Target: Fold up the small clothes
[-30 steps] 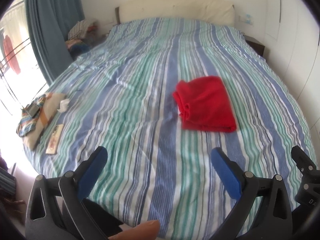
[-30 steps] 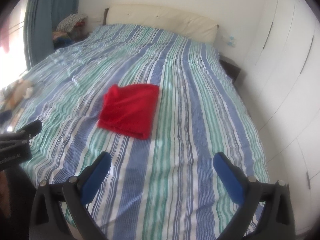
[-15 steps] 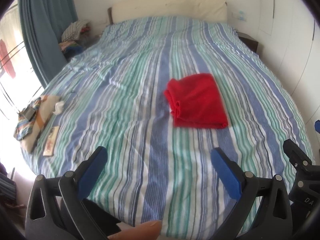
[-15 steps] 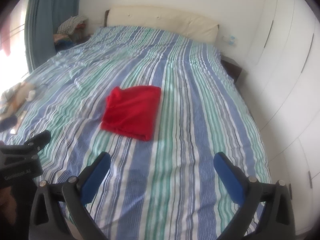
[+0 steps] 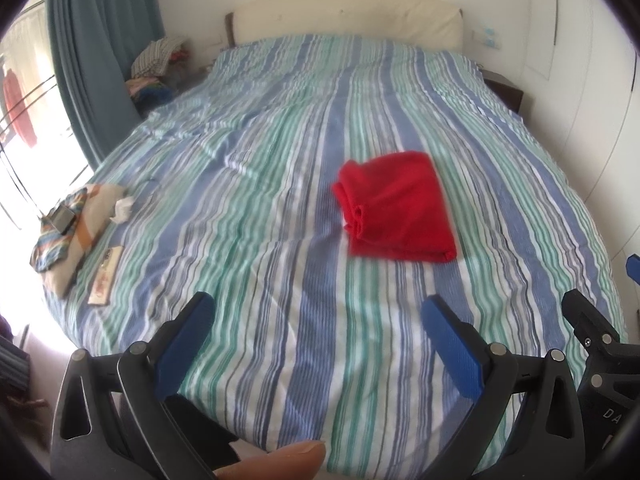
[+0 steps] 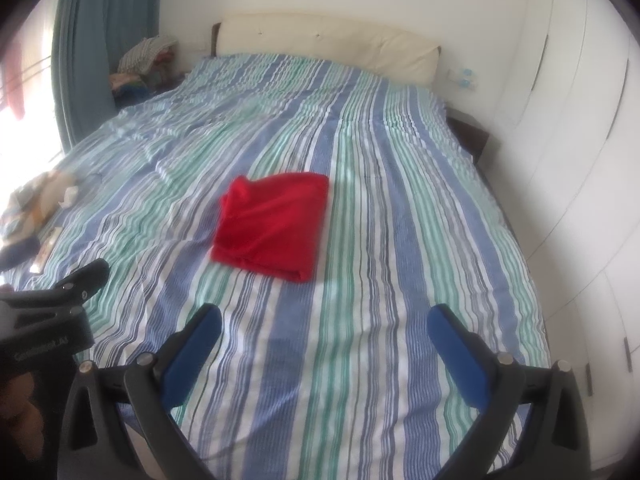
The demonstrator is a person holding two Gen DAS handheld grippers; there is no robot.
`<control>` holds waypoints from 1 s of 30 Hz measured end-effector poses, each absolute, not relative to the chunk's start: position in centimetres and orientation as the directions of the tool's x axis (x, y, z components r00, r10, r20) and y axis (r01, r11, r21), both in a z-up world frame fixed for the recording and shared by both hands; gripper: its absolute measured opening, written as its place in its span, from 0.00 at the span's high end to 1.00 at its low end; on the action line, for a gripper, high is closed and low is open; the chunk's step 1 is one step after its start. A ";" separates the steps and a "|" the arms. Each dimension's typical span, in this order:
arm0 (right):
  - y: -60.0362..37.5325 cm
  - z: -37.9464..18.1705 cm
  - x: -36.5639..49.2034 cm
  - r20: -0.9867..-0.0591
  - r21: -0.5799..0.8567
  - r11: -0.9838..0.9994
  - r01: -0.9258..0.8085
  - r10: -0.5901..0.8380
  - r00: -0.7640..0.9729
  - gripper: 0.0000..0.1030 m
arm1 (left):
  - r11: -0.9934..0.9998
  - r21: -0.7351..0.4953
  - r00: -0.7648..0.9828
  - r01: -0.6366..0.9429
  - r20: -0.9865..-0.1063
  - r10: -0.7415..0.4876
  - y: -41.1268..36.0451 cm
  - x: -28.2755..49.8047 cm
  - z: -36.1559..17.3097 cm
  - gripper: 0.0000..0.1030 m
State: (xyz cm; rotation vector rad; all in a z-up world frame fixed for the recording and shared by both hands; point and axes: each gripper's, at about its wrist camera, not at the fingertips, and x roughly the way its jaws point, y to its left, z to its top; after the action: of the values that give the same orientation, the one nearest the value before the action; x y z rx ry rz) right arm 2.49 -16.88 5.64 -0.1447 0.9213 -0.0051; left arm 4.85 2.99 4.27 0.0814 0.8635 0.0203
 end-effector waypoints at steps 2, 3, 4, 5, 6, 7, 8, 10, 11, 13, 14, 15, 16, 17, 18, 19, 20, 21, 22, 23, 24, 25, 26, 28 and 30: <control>-16.9 5.6 2.5 -0.794 -0.125 0.990 -0.058 -0.065 0.605 0.02 | 0.996 0.084 0.645 0.017 -0.762 0.053 3.0 4.9 4.2 0.00; -16.9 5.6 2.5 -0.794 -0.124 0.991 -0.057 -0.065 0.605 0.02 | 0.996 0.086 0.642 0.019 -0.765 0.053 3.0 4.9 4.2 0.00; -16.9 5.7 2.5 -0.794 -0.123 0.991 -0.057 -0.064 0.604 0.02 | 0.996 0.087 0.640 0.021 -0.767 0.054 3.0 4.9 4.2 0.00; -16.9 5.6 2.5 -0.795 -0.122 0.991 -0.058 -0.063 0.603 0.02 | 0.996 0.089 0.637 0.022 -0.769 0.055 3.0 4.9 4.2 0.00; -16.8 5.6 2.5 -0.796 -0.122 0.991 -0.058 -0.062 0.602 0.02 | 0.996 0.091 0.635 0.024 -0.770 0.055 2.9 4.9 4.2 0.00; -16.8 5.6 2.5 -0.795 -0.121 0.991 -0.057 -0.063 0.603 0.02 | 0.996 0.091 0.635 0.025 -0.771 0.055 2.9 4.9 4.2 0.00; -16.8 5.6 2.5 -0.795 -0.120 0.991 -0.058 -0.062 0.603 0.02 | 0.995 0.092 0.634 0.025 -0.771 0.056 2.9 4.9 4.2 0.00; -16.8 5.7 2.5 -0.796 -0.120 0.991 -0.059 -0.060 0.602 0.02 | 0.995 0.095 0.636 0.023 -0.769 0.059 2.8 4.9 4.2 0.00; -16.8 5.7 2.5 -0.796 -0.119 0.991 -0.059 -0.060 0.602 0.02 | 0.995 0.097 0.636 0.023 -0.769 0.060 2.8 4.9 4.1 0.00; -16.7 5.6 2.4 -0.796 -0.117 0.991 -0.060 -0.057 0.603 0.02 | 0.995 0.098 0.636 0.023 -0.770 0.061 2.7 4.9 4.2 0.00; -16.7 5.6 2.4 -0.796 -0.116 0.991 -0.059 -0.057 0.602 0.02 | 0.995 0.100 0.635 0.022 -0.770 0.063 2.7 4.9 4.2 0.00; -16.6 5.6 2.4 -0.797 -0.115 0.992 -0.059 -0.056 0.602 0.02 | 0.995 0.100 0.635 0.022 -0.770 0.063 2.8 4.9 4.1 0.00; -16.7 5.6 2.4 -0.797 -0.113 0.992 -0.059 -0.055 0.602 0.02 | 0.995 0.100 0.633 0.022 -0.771 0.063 2.9 4.9 4.2 0.00; -16.6 5.6 2.4 -0.797 -0.112 0.992 -0.059 -0.054 0.601 0.02 | 0.995 0.099 0.632 0.022 -0.773 0.063 2.9 4.9 4.2 0.00; -16.6 5.7 2.4 -0.798 -0.111 0.992 -0.058 -0.054 0.601 0.02 | 0.995 0.097 0.631 0.022 -0.773 0.061 2.9 5.0 4.2 0.00; -16.6 5.7 2.3 -0.798 -0.110 0.992 -0.058 -0.053 0.601 0.02 | 0.995 0.097 0.631 0.020 -0.773 0.063 3.0 5.0 4.2 0.00; -16.6 5.7 2.3 -0.797 -0.109 0.992 -0.058 -0.053 0.601 0.02 | 0.995 0.101 0.633 0.017 -0.772 0.067 3.0 5.0 4.2 0.00; -16.6 5.7 2.3 -0.798 -0.108 0.992 -0.058 -0.052 0.601 0.02 | 0.994 0.105 0.634 0.015 -0.770 0.072 3.1 5.0 4.2 0.00; -16.7 5.7 2.4 -0.798 -0.106 0.993 -0.058 -0.050 0.601 0.02 | 0.994 0.109 0.637 0.012 -0.767 0.076 3.1 5.0 4.2 0.00; -16.7 5.7 2.4 -0.798 -0.105 0.993 -0.057 -0.050 0.600 0.02 | 0.994 0.110 0.639 0.011 -0.765 0.078 3.1 4.9 4.3 0.00; -16.7 5.8 2.4 -0.798 -0.104 0.993 -0.058 -0.049 0.600 0.02 | 0.994 0.111 0.640 0.012 -0.764 0.078 3.1 4.9 4.3 0.00; -16.7 5.8 2.4 -0.798 -0.102 0.993 -0.058 -0.047 0.600 0.02 | 0.994 0.110 0.641 0.013 -0.764 0.076 3.1 4.9 4.4 0.00; -16.8 5.9 2.4 -0.799 -0.100 0.993 -0.057 -0.046 0.600 0.02 | 0.994 0.110 0.642 0.015 -0.763 0.075 3.1 4.9 4.4 0.00; -16.8 5.9 2.3 -0.798 -0.097 0.994 -0.056 -0.044 0.601 0.02 | 0.994 0.108 0.642 0.018 -0.763 0.072 3.0 4.8 4.5 0.00; -16.8 6.0 2.3 -0.798 -0.096 0.994 -0.055 -0.044 0.601 0.02 | 0.994 0.110 0.643 0.021 -0.763 0.071 3.0 4.8 4.5 0.00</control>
State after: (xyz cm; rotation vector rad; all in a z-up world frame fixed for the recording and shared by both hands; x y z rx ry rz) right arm 2.26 -16.80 6.01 -0.1145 0.9269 0.0062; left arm 4.76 2.95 4.53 0.1119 0.8731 0.0286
